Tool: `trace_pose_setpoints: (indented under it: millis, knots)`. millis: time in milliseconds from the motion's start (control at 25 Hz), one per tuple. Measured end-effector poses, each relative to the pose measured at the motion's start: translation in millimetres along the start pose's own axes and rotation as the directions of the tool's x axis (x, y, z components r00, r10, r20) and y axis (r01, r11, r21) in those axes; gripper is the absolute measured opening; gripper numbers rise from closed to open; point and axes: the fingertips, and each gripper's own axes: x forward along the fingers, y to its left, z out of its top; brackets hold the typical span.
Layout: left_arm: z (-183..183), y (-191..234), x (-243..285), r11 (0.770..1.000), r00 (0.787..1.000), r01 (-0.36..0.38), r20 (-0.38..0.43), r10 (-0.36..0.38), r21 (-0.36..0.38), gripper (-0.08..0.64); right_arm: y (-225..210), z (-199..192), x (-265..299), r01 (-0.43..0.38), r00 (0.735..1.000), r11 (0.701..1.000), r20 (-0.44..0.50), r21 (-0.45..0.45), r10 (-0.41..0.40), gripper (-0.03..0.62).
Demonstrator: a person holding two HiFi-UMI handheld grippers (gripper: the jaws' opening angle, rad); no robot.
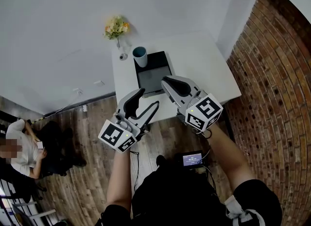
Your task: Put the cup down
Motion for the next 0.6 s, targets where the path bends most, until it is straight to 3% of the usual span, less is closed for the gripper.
trace_pose_setpoints:
  millis: [600]
  knots:
    - [3, -17, -10, 0.999, 0.999, -0.032, 0.02, 0.033, -0.017, 0.193, 21, -6, -21, -0.017, 1.0, 1.0, -0.022, 0.002, 0.017, 0.012]
